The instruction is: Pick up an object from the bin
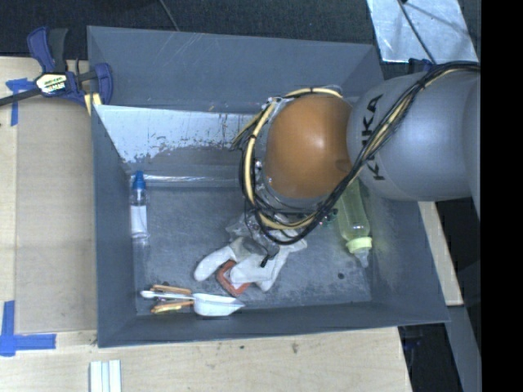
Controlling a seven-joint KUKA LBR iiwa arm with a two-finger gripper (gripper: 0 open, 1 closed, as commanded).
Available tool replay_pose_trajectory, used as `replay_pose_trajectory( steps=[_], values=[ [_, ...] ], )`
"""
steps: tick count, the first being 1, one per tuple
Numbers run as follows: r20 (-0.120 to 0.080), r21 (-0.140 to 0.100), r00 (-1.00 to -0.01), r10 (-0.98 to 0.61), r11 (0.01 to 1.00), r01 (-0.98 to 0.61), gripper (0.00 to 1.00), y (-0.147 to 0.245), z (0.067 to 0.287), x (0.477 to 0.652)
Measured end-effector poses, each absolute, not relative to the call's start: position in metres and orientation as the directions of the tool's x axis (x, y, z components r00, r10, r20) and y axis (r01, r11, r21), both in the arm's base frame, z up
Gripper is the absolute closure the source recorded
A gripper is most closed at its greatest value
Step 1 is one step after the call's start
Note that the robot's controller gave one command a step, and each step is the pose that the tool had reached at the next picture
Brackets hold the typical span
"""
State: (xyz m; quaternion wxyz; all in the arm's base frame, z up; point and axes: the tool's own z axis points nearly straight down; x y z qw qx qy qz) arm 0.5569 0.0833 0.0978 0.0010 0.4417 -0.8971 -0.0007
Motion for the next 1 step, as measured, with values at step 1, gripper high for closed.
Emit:
replay_pose_trajectory(
  steps=[1],
  values=[
    [-0.001,0.000,-0.609,-0.793,0.609,-0.793,1.00,0.0837,0.1162,0.5578]
  ],
)
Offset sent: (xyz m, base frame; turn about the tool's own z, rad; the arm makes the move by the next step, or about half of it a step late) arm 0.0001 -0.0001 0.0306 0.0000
